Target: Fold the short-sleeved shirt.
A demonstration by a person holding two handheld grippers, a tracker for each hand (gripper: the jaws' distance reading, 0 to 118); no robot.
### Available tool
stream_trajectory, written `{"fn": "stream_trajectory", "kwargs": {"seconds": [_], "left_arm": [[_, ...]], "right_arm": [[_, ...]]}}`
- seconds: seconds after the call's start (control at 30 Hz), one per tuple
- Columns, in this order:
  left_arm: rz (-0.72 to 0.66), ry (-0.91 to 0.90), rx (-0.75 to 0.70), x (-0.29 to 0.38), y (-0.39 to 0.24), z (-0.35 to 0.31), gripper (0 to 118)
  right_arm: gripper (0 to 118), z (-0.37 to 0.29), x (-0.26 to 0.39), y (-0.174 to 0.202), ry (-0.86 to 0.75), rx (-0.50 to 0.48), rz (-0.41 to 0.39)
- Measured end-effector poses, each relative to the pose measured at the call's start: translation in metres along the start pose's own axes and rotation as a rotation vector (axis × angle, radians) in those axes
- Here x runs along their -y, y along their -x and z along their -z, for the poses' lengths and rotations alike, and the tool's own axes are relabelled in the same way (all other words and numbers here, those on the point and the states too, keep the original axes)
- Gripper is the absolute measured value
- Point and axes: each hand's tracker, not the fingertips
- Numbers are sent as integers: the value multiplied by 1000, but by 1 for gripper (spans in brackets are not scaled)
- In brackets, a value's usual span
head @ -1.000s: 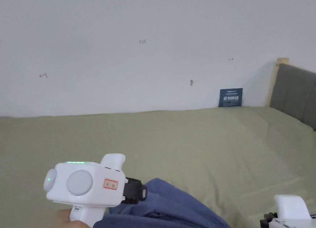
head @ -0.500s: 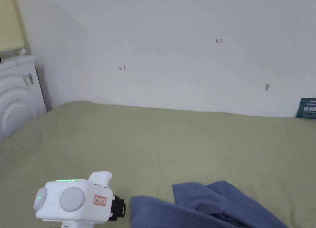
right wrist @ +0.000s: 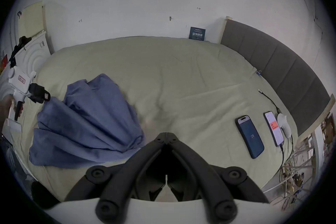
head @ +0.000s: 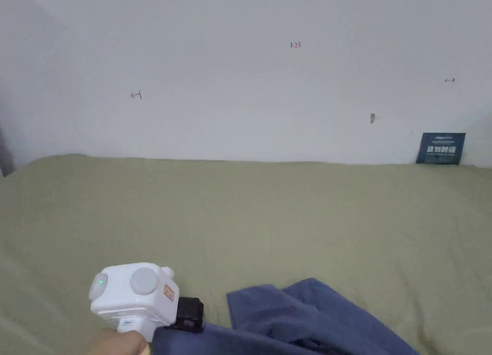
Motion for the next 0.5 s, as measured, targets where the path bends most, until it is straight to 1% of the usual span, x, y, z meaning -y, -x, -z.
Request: {"fn": "stream_trajectory", "kwargs": {"seconds": [0.07,0.13,0.17,0.2,0.23,0.27,0.3,0.33,0.37,0.4,0.43,0.5], "left_arm": [[13,25,-19,-1,-2,12,102],[3,7,-97,3,-4,12,91],[2,-11,-102,4,-6,9,82],[6,-39,-136,6,-6,4,67],[27,-76,-132,7,-5,0,37],[25,-91,-64,8,-4,-4,3],[-25,-96,25,12,0,-8,3],[-58,-103,28,14,0,-10,3],[-29,-93,0,15,0,-11,3],[5,-95,-9,14,-2,-16,3],[49,-95,-29,15,-2,-16,3],[62,-84,-33,17,1,-16,3]], "right_arm": [[0,5,0,-2,9,10,7],[0,9,-1,-3,15,6,13],[0,10,-1,-3,15,2,16],[0,12,-2,-2,16,-4,20],[0,14,-2,-2,16,-23,27],[1,16,-3,-1,18,-50,36],[7,18,-4,0,28,-98,49],[22,20,-6,0,34,-139,67],[63,23,-6,-1,32,-165,95],[95,27,-8,0,46,-181,110],[110,31,-9,2,73,-197,104],[109,34,-12,6,54,-232,108]]}}
